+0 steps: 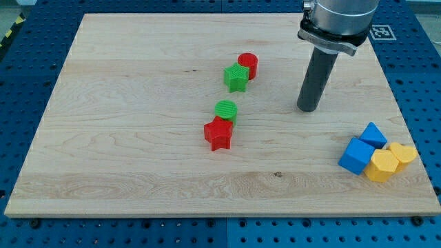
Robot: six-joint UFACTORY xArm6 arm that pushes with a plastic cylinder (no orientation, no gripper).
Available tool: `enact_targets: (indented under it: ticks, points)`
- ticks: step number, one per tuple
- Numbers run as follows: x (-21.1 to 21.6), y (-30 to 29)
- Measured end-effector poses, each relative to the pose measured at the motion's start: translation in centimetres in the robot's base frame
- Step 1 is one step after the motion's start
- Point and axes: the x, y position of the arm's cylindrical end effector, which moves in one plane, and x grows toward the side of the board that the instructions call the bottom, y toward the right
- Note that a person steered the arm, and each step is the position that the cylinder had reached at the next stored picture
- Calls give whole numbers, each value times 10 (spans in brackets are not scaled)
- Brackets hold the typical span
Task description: Slide red star along with green circle to the green star
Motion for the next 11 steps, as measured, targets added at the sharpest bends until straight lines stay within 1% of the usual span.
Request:
enact_targets:
  ticks: [1, 2, 4, 5, 6, 7, 8, 9, 10, 11]
  points:
    - [0, 0]
    - [24, -26]
    - [115, -69]
    - [130, -105]
    - [124, -158]
    - [123, -172]
    - [87, -174]
    - [62, -160]
    - [52, -136]
    - [43, -129]
